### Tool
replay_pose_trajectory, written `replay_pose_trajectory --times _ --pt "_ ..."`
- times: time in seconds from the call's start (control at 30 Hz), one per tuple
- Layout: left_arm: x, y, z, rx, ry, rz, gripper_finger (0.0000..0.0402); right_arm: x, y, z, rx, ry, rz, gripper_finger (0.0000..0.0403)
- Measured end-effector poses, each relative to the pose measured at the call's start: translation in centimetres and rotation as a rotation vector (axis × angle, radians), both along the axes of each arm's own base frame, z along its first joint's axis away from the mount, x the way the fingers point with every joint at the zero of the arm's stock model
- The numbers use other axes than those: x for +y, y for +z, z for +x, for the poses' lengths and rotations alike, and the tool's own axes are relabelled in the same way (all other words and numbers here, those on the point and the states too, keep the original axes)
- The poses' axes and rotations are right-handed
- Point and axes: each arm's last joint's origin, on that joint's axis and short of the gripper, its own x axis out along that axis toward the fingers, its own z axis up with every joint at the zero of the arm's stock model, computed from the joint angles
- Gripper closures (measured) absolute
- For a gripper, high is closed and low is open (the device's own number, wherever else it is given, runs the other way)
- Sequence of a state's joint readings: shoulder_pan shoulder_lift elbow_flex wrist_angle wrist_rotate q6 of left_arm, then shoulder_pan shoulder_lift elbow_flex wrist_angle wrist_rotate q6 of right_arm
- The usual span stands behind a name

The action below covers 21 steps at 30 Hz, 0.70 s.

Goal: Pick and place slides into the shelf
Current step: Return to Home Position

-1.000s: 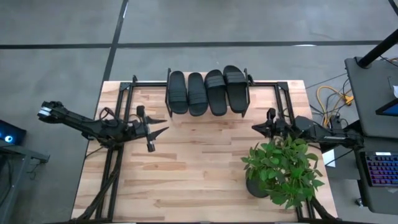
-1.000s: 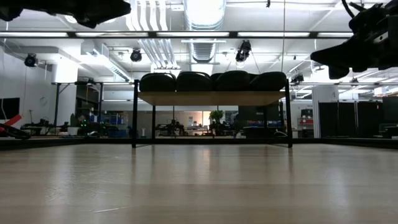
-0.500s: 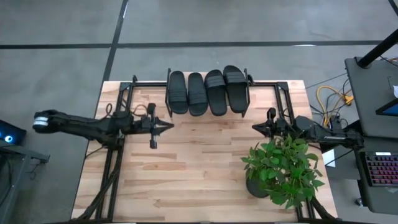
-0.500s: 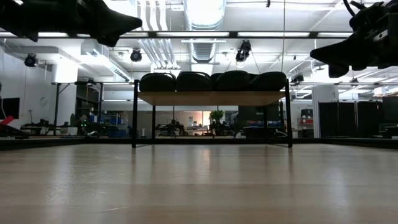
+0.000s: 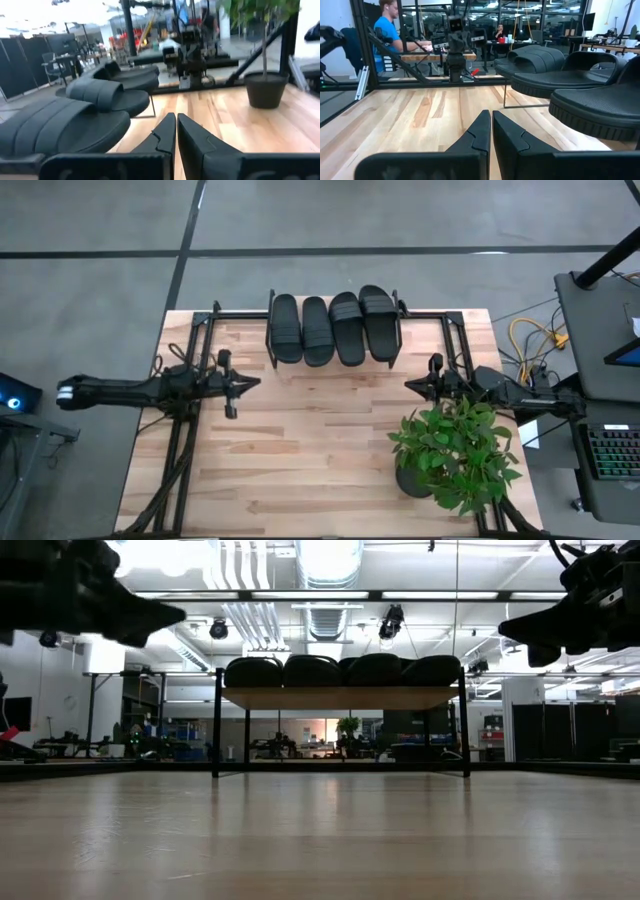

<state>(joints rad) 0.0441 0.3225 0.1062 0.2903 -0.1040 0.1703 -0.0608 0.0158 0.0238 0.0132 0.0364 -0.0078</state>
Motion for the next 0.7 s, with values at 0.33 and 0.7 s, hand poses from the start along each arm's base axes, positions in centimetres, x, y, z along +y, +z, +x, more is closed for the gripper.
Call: replay_pose_trajectory --times 0.33,0.7 --pt "-0.2 -2.0 -2.0 -0.008 -0.033 -0.083 0.0402 0.0 0.0 0.0 0.000 -0.001 0.000 0.0394" --pt "-0.6 -3.4 -1.6 0.062 -0.076 -0.138 0.0401 0.0 0.0 0.0 0.004 -0.015 0.000 0.0394"
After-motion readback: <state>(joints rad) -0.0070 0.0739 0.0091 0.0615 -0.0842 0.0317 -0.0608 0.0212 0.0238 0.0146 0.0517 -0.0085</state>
